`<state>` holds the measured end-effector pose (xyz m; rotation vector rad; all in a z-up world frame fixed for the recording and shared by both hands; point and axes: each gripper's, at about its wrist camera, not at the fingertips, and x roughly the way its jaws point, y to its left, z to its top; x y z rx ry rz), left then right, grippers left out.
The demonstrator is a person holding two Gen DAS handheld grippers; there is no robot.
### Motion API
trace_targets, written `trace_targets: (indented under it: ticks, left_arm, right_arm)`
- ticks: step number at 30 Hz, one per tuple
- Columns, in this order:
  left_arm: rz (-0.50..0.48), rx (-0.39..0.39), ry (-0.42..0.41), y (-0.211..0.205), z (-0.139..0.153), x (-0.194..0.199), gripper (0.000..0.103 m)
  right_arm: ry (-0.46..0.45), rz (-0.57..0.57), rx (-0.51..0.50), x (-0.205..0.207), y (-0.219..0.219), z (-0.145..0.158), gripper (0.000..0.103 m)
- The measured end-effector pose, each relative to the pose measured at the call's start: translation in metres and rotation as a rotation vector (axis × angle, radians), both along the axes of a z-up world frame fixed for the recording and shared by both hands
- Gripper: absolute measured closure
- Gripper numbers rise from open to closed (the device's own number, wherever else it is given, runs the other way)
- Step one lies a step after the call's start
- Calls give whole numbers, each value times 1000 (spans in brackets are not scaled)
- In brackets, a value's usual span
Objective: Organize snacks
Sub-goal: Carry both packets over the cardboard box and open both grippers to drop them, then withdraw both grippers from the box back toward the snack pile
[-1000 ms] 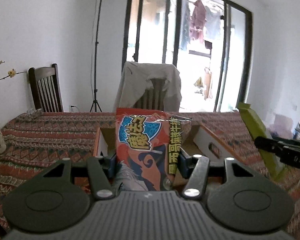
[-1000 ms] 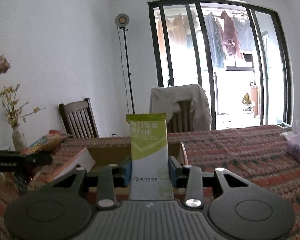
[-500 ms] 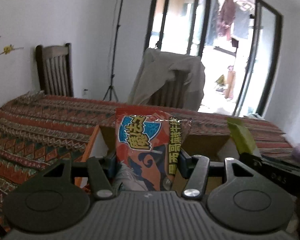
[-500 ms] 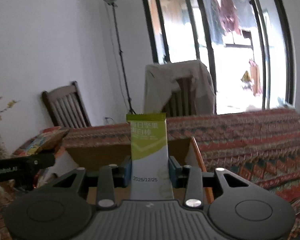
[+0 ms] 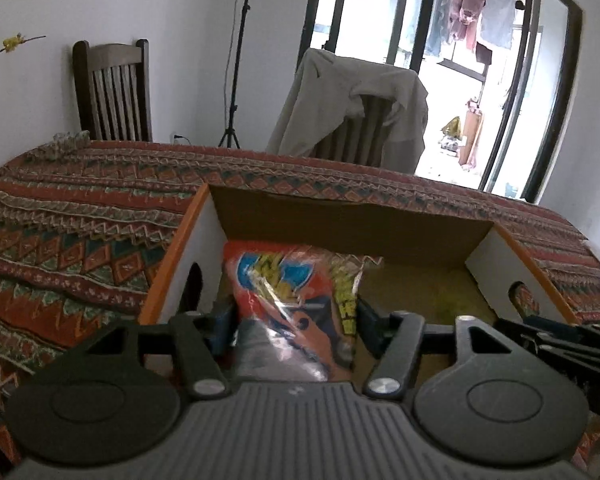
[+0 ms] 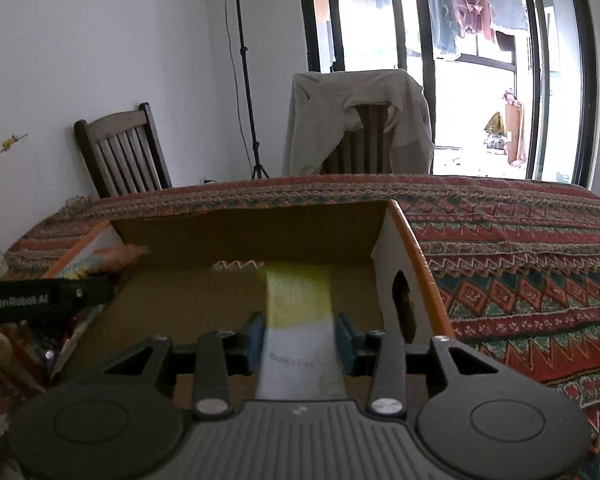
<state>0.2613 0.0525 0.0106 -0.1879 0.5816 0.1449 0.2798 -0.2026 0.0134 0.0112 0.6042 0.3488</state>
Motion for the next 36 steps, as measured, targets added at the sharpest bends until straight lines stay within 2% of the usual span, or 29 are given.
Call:
trace_targets:
  ticks: [2,4,5,6,7,8,11,17,24,28,31,36]
  left_arm:
    - [1,8,-23,-2,2,-3,21]
    - [5,6,-60,-3,5,-9,0]
    - [4,-3,-84,-3,8,-12,0]
    - [-1,-13,-108,-2,10,-16,0]
    - [-8,-25,-122,-2,12,-18,0]
    - [-11,-36,-131,-1,14,-19,0]
    - [-5,-41,-135,0,16,-20,0]
    - [23,-54,-156,2,24,-26,0]
    - [32,-60,-194,0,51,-43,0]
    - [31,-33,-220,2,65,-65,0]
    - [27,-34,-229,6,73,-85,0]
    - [24,-29,-245,10,77,-123,0]
  right_arm:
    - [6,-3,7,0,-3,-1,59]
    - [6,12,21,0,-4,-1,52]
    - [0,23,29,-2,-4,0,49]
    - [-11,32,32,-3,-4,1,36]
    - [-28,31,30,-6,-3,3,6]
    - [-45,25,32,-6,-3,4,0]
    - [-64,27,65,-8,-7,8,0]
    - [-76,8,68,-6,-11,11,0]
    - [-99,-2,118,-15,-23,28,0]
    - [-138,11,164,-35,-31,54,0]
    - [-183,18,147,-55,-33,70,0]
    - [-203,17,130,-87,-39,80,0]
